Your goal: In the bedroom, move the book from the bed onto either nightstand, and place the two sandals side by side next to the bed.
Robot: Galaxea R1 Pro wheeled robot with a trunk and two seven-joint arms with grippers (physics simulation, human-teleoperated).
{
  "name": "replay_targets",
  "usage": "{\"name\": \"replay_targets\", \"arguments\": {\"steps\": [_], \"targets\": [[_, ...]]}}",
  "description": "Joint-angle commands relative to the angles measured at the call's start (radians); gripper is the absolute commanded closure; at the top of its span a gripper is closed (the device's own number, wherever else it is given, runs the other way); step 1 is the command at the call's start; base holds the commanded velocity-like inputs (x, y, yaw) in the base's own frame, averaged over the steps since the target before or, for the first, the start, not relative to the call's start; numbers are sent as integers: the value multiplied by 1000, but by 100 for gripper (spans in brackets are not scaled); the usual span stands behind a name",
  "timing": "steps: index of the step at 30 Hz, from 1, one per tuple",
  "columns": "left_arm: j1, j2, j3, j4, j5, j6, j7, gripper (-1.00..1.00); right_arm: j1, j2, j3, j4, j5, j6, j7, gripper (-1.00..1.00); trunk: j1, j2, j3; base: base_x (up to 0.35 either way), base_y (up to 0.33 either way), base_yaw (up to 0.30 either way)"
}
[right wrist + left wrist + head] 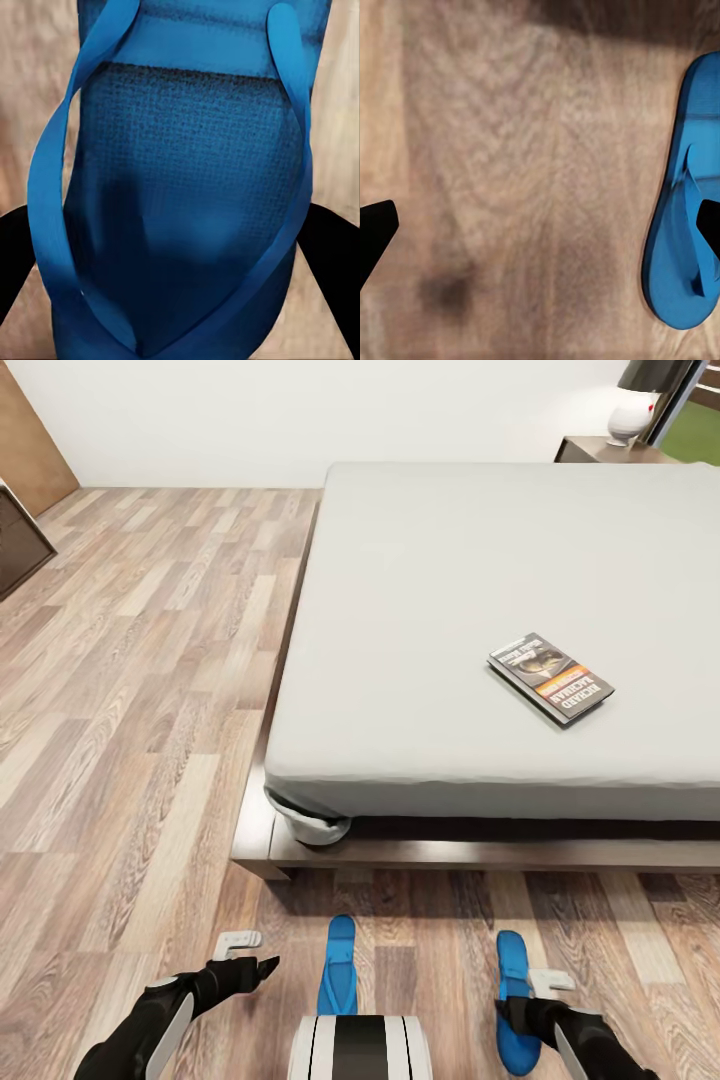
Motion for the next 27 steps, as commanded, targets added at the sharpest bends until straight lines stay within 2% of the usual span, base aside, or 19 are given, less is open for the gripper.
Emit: {"name": "replay_targets", "arguments": {"steps": [1,4,7,13,16,17,20,27], "targets": [[0,1,2,-1,10,9,-2,-100,-1,19,-7,-2,15,5,-18,100,0,0,-1,0,3,0],[0,1,3,-1,12,9,-3,-100,-1,53,-7,-6,16,5,-108,100,0,0,-1,0,1,0],[0,1,2,-1,13,8,-3,-100,-1,65,-7,-12,15,6,-153,100,0,0,-1,0,0,0],[0,-5,-2,0,15,7,-3,-100,-3,72,-7,-14,14,7,-165,100,0,0,-1,0,0,0],[0,-6,-1,0,15,7,-3,-100,-3,97,-7,-14,15,7,-166,100,0,0,-1,0,0,0],[0,-6,4,0,15,7,-4,-100,-4,111,-7,-14,16,7,-166,100,0,0,-1,0,0,0],[0,-6,19,0,16,7,-6,-100,-4,131,-6,-14,17,6,-168,100,0,0,-1,0,13,0],[0,-7,24,3,17,5,-8,-100,-4,135,-5,-10,17,5,-168,100,0,0,-1,0,224,0]]}}
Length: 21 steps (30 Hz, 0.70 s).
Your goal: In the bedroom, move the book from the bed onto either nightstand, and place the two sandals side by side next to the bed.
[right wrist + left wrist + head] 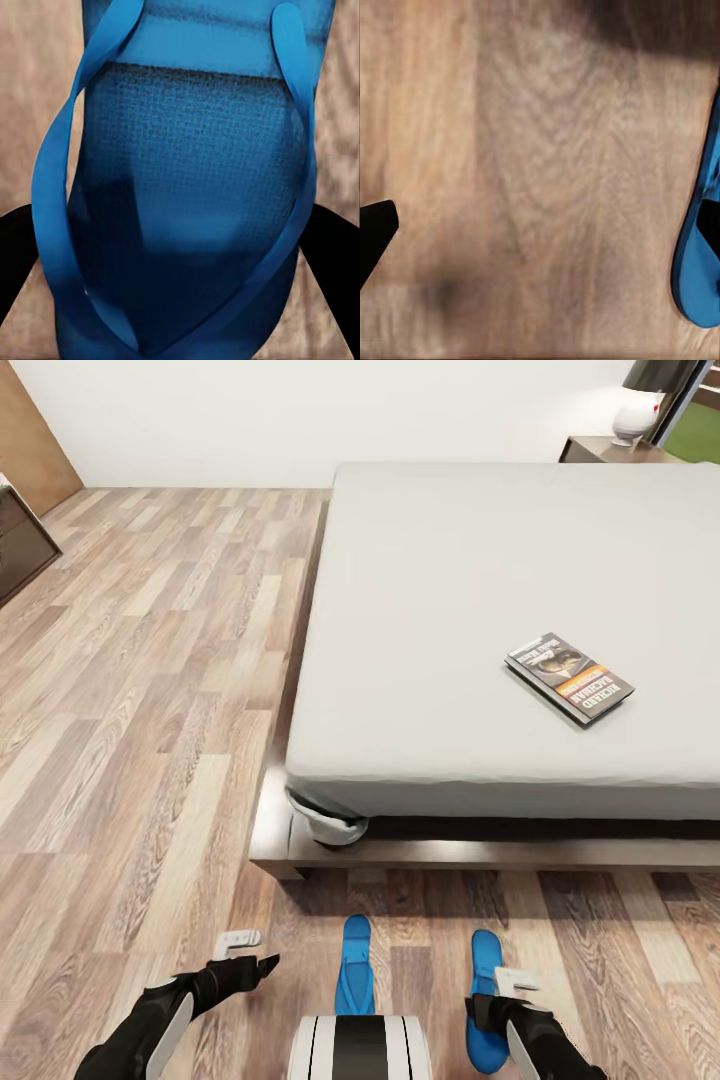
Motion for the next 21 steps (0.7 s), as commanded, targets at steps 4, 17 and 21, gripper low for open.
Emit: {"name": "replay_targets", "arguments": {"steps": [4,17,21], "targets": [[0,0,3,0,10,9,-3,-100,0,1,-6,-3,10,6,3,100,0,0,-1,0,290,0],[0,0,3,0,10,9,-2,-100,-1,14,-6,-4,10,6,-98,100,0,0,-1,0,217,0],[1,0,3,0,10,9,-2,-100,-3,37,-6,-7,10,6,-201,100,0,0,-1,0,10,0]]}}
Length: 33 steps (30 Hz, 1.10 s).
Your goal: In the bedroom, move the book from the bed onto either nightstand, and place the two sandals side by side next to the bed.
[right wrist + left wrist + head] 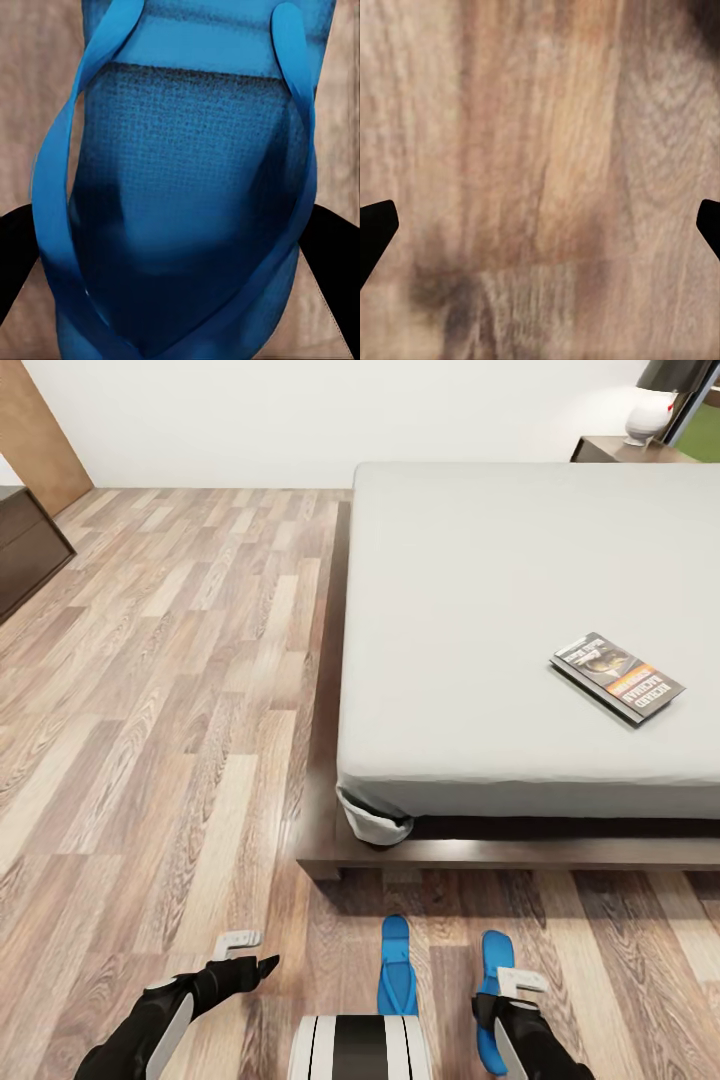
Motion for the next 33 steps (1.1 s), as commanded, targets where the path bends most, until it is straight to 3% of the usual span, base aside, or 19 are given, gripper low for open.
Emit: {"name": "replay_targets", "arguments": {"steps": [1,10,19,33], "targets": [[0,-1,2,-1,9,9,-3,-100,0,3,-5,-2,10,6,-7,100,0,0,-1,0,3,0],[0,-1,1,-1,9,9,-3,-100,-1,7,-1,-2,10,6,-23,100,0,0,-1,0,28,0],[0,-1,3,-1,9,9,-3,-100,-1,7,53,-3,10,6,-23,100,0,0,-1,0,154,0],[0,-1,3,-1,9,9,-3,-100,-1,7,57,-3,10,6,-23,100,0,0,-1,40,70,0]]}}
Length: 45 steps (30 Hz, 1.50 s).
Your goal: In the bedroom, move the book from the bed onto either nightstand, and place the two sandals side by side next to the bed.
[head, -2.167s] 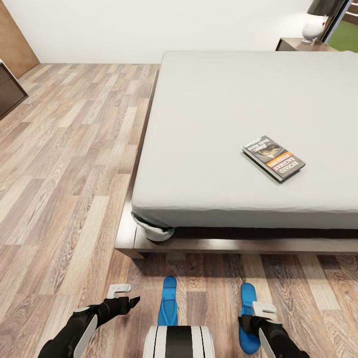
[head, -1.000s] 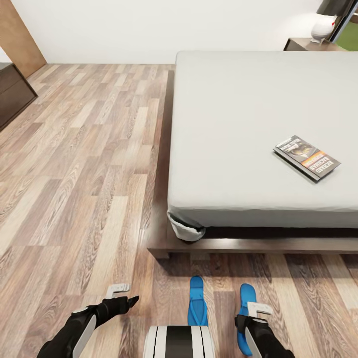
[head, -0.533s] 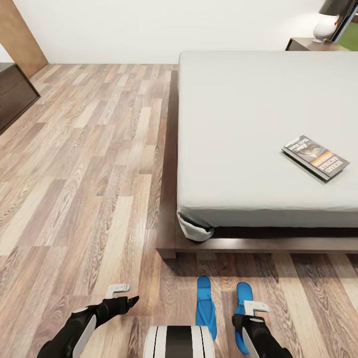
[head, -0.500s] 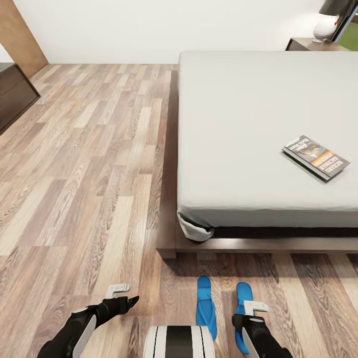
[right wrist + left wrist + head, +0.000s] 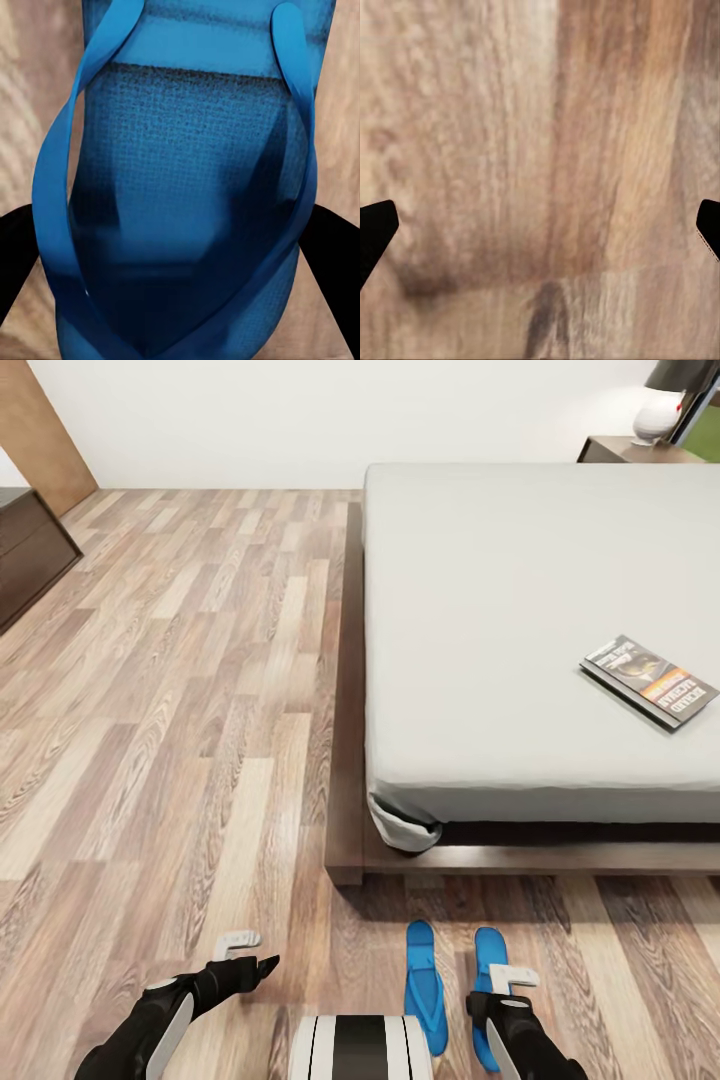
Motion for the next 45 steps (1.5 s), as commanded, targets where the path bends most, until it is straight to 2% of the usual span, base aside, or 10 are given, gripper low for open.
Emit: {"name": "replay_targets", "arguments": {"steps": [1,14,27,33,40,45], "targets": [[0,0,2,-1,9,9,-3,-100,0,1,-5,-2,10,6,2,100,0,0,-1,228,72,0],[0,0,1,0,8,9,-3,-100,0,1,-5,-2,10,7,2,100,0,0,-1,53,14,0],[1,0,1,0,8,9,-2,-100,0,1,-5,-2,10,6,3,100,6,-3,-51,0,0,0],[0,0,1,0,8,9,-2,-100,0,1,-5,-2,10,7,3,100,6,-3,-51,0,0,0],[1,0,1,-1,8,9,-2,-100,0,1,-5,-2,10,6,3,100,9,-5,-78,0,0,0],[0,0,1,-1,8,9,-3,-100,0,1,-3,-3,10,1,5,100,9,-5,-78,0,0,0]]}}
